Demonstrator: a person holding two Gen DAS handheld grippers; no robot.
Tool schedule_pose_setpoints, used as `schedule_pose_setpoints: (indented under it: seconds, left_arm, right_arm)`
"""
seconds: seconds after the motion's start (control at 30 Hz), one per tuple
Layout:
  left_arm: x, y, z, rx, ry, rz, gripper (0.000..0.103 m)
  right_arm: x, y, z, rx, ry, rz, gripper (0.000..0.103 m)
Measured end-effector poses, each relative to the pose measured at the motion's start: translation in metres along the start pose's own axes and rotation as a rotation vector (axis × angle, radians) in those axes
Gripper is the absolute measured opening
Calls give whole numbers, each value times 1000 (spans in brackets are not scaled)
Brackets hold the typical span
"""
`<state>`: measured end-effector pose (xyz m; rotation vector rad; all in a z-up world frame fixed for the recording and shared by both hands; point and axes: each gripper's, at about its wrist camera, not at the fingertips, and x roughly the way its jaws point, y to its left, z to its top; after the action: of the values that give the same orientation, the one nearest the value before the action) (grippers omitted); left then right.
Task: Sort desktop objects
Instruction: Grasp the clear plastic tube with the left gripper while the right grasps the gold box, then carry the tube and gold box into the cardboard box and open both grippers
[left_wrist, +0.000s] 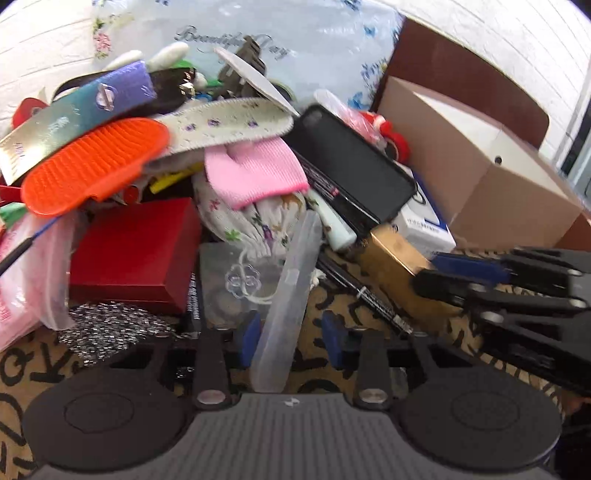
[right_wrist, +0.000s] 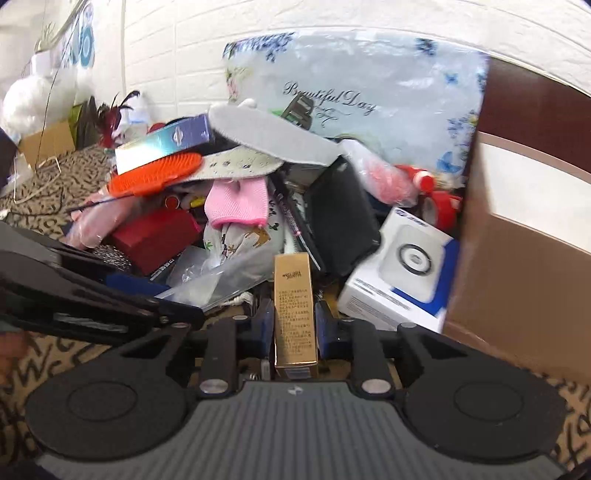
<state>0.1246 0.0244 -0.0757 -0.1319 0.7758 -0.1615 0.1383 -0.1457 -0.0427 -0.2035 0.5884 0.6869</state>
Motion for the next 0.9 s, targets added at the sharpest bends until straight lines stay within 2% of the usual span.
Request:
schedule_pose_setpoints:
  seconds: [0.07,0.17,0.3,0.47,0.53,0.6,0.63,0.7,0.77,0.9]
  left_arm:
    - [2,-1,-3,19,10,-5,12]
    - [-3,-4,-8,69,19,-26,10]
    - [-22,-6,-21,153,63,-55,10]
    - [-29,-10,-28,169,74,-56,10]
    - [-24,-11,-25,158,66,-44,14]
    - [-18,-14,-20,162,63,-42,25]
    - [-16,-17,-19,168,58,-40,25]
    - [-12,-20,-15,182,56,-37,23]
    - [-10,-21,-13,188,61,-37,10]
    - [-8,-20,-10,173,67,-40,11]
  right_arm:
    - [-13,-4,-9,19,18,4,22]
    - [-29,-5,-24,28,60,-18,22]
    - [-47,-10,-40,47,82,-16,22]
    - [-44,-5,-40,21,99,-46,23]
    - [-39,-2,-38,7,108,-60,23]
    - [-37,0,-36,-5,116,-69,23]
    - [-37,-1,-35,-5,119,-69,23]
    - [-35,-3,-34,6,128,-67,23]
    - [-33,-3,-32,3,143,-66,23]
    - [-26,-1,-27,-8,180,-69,23]
